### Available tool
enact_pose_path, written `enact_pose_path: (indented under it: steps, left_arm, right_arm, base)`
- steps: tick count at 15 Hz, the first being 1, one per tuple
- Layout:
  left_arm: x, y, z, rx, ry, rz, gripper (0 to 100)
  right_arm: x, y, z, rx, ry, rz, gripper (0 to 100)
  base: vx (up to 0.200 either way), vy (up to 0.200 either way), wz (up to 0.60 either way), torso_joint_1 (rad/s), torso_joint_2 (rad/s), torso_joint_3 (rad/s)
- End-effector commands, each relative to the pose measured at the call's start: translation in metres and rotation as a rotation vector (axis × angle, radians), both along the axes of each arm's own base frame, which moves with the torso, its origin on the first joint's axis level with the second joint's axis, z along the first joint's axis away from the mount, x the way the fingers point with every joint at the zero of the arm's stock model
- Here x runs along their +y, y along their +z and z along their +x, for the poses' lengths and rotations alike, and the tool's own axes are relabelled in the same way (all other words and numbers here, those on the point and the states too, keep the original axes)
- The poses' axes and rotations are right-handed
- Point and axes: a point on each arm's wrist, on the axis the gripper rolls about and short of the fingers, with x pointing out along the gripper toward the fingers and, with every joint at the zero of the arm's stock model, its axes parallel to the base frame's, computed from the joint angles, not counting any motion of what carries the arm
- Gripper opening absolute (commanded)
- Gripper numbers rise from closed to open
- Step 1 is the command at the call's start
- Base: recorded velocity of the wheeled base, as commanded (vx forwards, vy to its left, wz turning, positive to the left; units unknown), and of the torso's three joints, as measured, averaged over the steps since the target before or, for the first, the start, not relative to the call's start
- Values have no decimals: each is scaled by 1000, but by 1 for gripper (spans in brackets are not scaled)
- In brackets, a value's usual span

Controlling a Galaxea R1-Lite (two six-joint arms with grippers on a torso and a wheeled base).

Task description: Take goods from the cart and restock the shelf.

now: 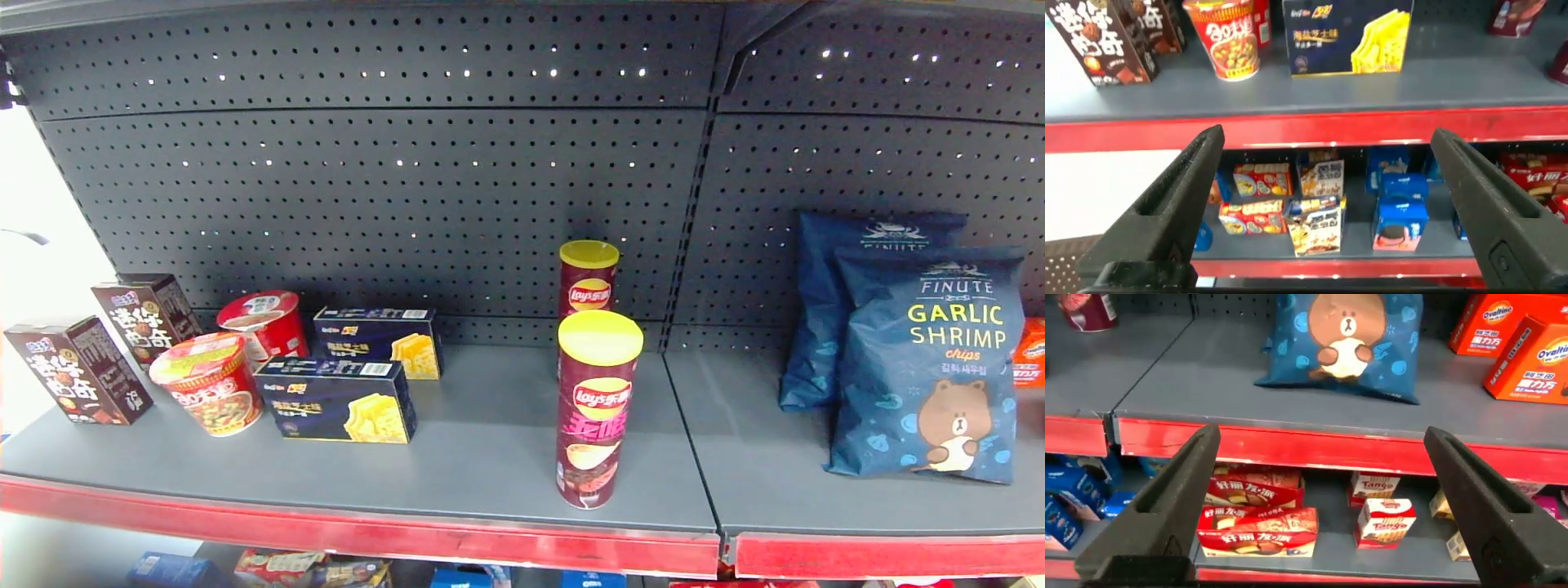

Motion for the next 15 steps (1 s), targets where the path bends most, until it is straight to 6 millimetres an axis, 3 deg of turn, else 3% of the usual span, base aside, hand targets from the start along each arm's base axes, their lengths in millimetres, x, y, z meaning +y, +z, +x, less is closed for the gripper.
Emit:
enact_pose_path:
  steps: [1,15]
  left_arm:
    - [0,0,-1,-10,-1,-1,100]
    - [-1,0,-1,-10,-31,-6,100]
  right_arm:
    - [0,0,0,3,4,1,100]
    - [0,0,0,3,11,37,100]
  base:
    - [0,0,-600,2,2,7]
    - [0,0,0,0,0,0]
